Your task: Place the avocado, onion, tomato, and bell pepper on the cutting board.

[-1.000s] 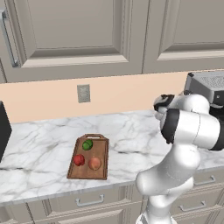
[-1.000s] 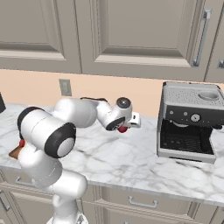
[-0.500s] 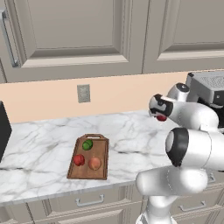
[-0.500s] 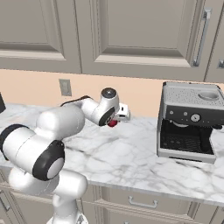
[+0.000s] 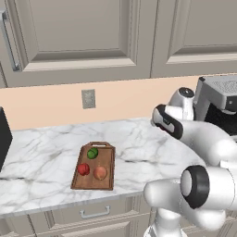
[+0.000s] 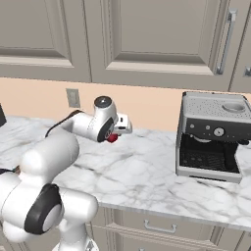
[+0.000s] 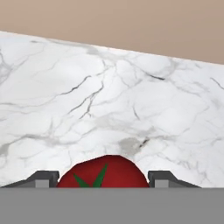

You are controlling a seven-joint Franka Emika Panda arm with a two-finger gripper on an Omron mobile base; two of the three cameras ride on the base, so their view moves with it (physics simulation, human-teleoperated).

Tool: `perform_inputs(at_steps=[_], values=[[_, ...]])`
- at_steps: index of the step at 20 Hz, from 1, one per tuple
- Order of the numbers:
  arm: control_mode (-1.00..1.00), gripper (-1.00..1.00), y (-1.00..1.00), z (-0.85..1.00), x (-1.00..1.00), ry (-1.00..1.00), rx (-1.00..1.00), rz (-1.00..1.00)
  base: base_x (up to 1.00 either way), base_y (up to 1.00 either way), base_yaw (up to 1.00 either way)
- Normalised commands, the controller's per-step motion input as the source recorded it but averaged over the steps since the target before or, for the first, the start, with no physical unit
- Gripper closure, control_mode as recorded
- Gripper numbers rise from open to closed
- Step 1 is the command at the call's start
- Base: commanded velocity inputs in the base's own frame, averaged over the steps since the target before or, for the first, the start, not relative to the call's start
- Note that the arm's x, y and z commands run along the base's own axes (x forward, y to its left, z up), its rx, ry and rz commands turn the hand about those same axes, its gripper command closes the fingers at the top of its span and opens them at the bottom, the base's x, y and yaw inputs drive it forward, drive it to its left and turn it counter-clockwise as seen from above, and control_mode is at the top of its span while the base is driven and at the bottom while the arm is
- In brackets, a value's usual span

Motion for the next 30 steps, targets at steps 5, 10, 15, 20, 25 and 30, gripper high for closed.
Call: perform_inputs(at_steps=[5,10,15,20,25,30], values=[[-1.0,1.0,0.46,0.11,-0.35,-0.01,0.0,0.04,0.0,0.0,0.0],[-1.0,1.0,0.46,0.03,-0.23,-0.07,0.03,0.04,0.0,0.0,0.0],[-1.0,1.0,0.49,0.0,-0.16,-0.07,0.05,0.05,0.0,0.0,0.0],[-1.0,1.0,0.49,0.0,-0.15,-0.07,0.04,0.04,0.0,0.0,0.0],[-1.0,1.0,0.49,0.0,-0.15,-0.03,0.03,0.03,0.0,0.0,0.0],[-1.0,1.0,0.46,0.0,-0.14,-0.01,0.01,0.03,0.0,0.0,0.0]])
